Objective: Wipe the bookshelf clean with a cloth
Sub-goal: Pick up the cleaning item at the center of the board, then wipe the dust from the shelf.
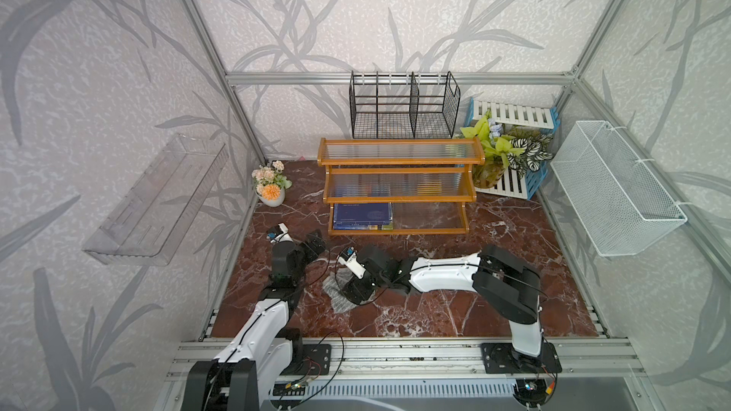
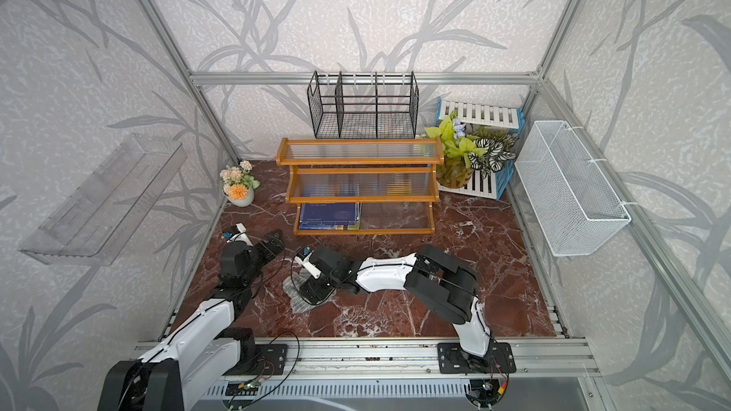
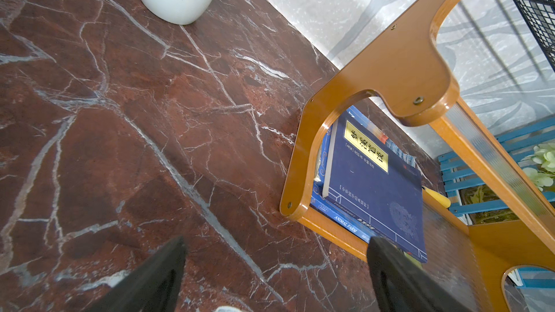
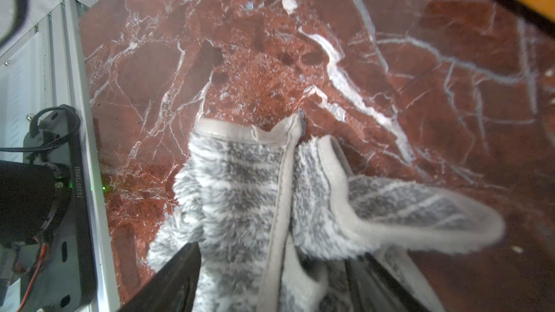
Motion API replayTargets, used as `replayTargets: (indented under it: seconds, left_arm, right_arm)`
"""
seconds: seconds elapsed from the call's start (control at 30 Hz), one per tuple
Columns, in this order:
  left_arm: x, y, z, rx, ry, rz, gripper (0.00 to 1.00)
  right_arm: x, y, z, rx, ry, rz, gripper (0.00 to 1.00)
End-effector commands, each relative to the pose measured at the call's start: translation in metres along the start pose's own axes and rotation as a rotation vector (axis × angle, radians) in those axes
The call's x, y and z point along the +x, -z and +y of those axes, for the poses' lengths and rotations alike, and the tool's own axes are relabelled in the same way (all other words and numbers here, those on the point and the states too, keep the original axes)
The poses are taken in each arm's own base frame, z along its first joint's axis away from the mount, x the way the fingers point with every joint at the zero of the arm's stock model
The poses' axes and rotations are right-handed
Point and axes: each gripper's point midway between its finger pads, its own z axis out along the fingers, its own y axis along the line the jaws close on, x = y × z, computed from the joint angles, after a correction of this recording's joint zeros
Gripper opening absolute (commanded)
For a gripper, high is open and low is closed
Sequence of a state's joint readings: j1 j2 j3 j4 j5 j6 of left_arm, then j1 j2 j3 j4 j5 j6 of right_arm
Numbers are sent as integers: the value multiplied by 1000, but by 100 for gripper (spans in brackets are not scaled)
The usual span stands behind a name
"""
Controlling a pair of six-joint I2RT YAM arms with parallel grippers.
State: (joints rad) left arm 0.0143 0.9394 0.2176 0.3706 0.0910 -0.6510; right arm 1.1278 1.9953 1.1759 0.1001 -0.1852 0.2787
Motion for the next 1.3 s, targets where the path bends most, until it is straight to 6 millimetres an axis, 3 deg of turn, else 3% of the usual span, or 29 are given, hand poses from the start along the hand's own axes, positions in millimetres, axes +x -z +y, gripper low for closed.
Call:
replayTargets:
  seconds: [0.0, 0.17, 0.37, 0.43, 0.67, 0.77, 0.97, 1.03, 1.1, 1.27]
  left_arm:
    - [-8, -1, -6, 26, 9, -17, 99]
    - [-10, -2, -5, 22, 11, -22, 100]
    - [-9, -3, -3, 19, 12, -19, 100]
    - [-9, -3, -5, 24, 13, -17, 100]
    - [-10, -6, -12, 56, 20, -7, 100]
    - [-11, -8, -17, 71, 22, 6, 100]
    - [-11, -15, -27, 106, 28, 42, 100]
    - [-10, -17, -29, 113, 32, 53, 100]
    - [-8, -19, -30, 122, 36, 62, 100]
    - [-4, -23, -32, 140, 46, 80, 100]
  right_arm:
    - [12, -8, 2, -10, -42, 59, 73]
    - [22, -12, 1, -9, -69, 103, 56]
    - [10, 3, -6, 8, -96, 71, 8]
    - [3, 14, -12, 28, -102, 42, 0]
    - [-32, 81, -43, 211, -138, -145, 0]
    - [-45, 116, -67, 307, -213, -250, 0]
    - [-53, 175, -130, 482, -437, -506, 0]
    - [-53, 185, -141, 515, -494, -562, 0]
    - [-53, 198, -164, 588, -573, -623, 0]
    - [-56, 200, -182, 630, -654, -688, 0]
